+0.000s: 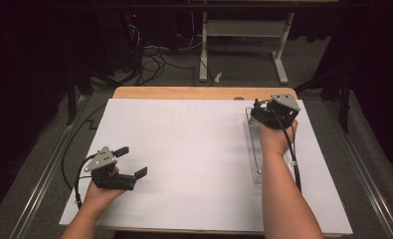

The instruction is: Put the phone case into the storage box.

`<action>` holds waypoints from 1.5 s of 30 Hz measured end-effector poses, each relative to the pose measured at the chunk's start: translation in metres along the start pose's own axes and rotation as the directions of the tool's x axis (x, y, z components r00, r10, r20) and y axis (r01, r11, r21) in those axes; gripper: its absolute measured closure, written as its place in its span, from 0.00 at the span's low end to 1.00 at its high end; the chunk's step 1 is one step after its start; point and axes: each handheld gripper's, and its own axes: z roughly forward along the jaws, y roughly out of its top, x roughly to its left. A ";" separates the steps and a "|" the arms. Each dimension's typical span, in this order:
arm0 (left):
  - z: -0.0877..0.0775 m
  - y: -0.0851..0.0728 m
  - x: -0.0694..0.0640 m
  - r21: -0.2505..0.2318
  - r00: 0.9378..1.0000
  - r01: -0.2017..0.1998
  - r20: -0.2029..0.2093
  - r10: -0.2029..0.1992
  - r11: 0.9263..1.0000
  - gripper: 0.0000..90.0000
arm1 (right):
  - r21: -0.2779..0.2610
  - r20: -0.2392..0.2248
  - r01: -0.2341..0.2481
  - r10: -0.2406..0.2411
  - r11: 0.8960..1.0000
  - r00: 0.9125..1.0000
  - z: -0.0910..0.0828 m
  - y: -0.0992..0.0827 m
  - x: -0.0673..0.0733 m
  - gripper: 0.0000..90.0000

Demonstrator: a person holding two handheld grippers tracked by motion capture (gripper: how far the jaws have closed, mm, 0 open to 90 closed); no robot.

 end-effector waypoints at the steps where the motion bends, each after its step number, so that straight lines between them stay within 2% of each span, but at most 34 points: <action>1: 0.000 0.000 0.000 0.000 1.000 0.001 0.000 -0.001 1.000 0.00 | 0.001 -0.003 -0.001 0.001 1.000 1.000 0.001 0.000 0.001 0.15; 17: -0.001 0.000 0.001 0.000 1.000 0.004 0.001 -0.004 1.000 0.00 | 0.036 0.040 0.003 -0.005 0.999 0.999 0.013 0.004 0.008 0.15; 29: 0.000 0.000 0.002 0.006 1.000 0.007 0.002 -0.007 1.000 0.00 | 0.088 0.043 -0.002 -0.002 0.996 0.999 0.021 0.012 0.011 0.15; 45: 0.001 -0.001 0.002 0.009 1.000 0.007 0.004 -0.007 1.000 0.00 | 0.086 0.067 -0.032 0.026 0.996 0.997 0.029 0.014 0.013 0.14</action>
